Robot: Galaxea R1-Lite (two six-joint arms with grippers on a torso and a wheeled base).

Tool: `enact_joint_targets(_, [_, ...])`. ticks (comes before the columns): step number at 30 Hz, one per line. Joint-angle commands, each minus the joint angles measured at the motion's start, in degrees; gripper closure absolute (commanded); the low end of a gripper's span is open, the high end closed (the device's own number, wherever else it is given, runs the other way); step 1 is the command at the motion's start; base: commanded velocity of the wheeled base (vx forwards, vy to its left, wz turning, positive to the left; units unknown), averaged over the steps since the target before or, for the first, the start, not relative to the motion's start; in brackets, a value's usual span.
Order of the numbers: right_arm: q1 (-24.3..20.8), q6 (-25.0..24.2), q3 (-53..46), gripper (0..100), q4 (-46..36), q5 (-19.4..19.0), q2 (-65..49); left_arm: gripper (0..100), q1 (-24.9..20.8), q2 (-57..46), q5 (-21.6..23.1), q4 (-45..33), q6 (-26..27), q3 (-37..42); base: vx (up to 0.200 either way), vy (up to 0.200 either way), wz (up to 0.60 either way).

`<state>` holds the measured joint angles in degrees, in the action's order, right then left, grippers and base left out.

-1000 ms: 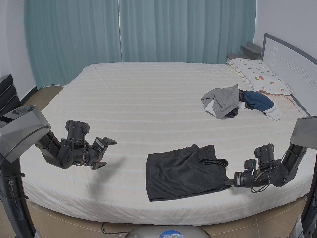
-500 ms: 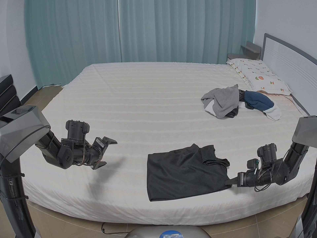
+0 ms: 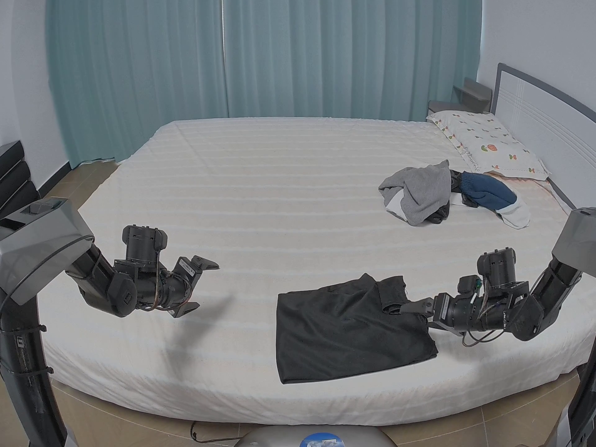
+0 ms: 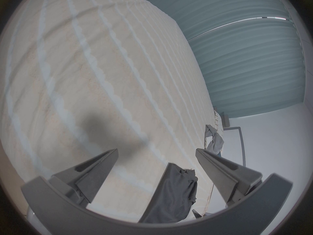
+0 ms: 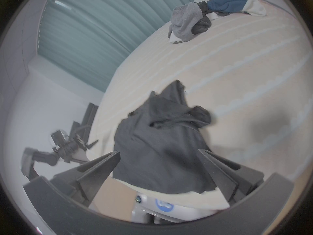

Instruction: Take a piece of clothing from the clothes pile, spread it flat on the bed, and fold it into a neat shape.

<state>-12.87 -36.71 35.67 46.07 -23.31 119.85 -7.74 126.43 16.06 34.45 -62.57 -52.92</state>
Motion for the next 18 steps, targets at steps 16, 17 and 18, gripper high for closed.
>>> enact_joint_targets(16, [-8.8,-9.4,8.1,0,2.0,1.2,8.5,0,-0.2,0.3,0.0,0.1,0.1,-0.1,0.000,0.000,0.00])
enact_joint_targets(17, [-8.8,-9.4,8.2,0,2.0,1.4,8.7,0,-0.2,0.3,0.0,0.1,0.1,-0.1,0.000,0.000,0.00])
enact_joint_targets(18, [-8.7,-9.4,9.4,0,2.0,3.1,9.8,0,-0.2,0.3,0.0,0.1,0.1,-0.1,0.000,0.000,0.00])
